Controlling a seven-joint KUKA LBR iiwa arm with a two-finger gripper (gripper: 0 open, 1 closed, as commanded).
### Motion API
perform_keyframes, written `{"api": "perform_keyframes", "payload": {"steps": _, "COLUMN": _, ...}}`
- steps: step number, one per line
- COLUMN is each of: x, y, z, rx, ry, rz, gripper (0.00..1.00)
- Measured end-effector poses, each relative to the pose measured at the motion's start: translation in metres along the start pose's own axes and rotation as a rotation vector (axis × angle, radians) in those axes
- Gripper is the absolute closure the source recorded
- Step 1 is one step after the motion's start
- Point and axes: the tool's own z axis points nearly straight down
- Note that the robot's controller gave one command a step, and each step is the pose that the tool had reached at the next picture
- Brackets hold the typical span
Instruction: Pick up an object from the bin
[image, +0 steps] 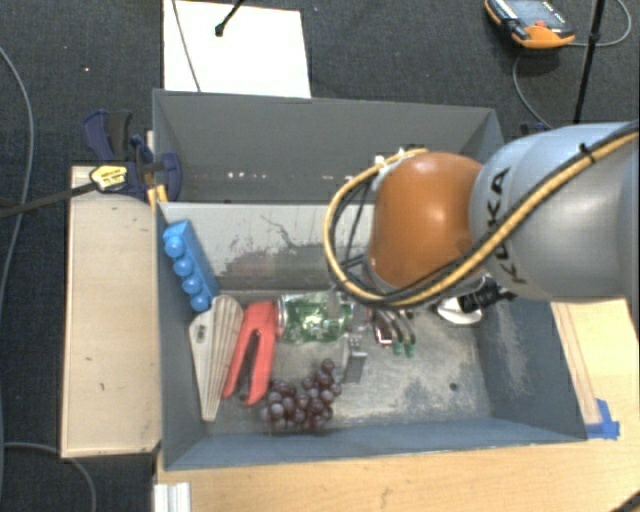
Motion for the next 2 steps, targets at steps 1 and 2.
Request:
{"api": "perform_keyframes", "payload": {"steps": 1, "x": 0.015, "y": 0.001, "z": 0.026, "rx": -0.001, "ry": -0.009, "rz": -0.07, "gripper": 0.0}}
{"api": "perform_keyframes", "payload": {"steps": 2, "x": 0.014, "y": 0.007, "z": 0.084, "rx": 0.0, "ry": -0.006, "rz": -0.356, "gripper": 0.0}}
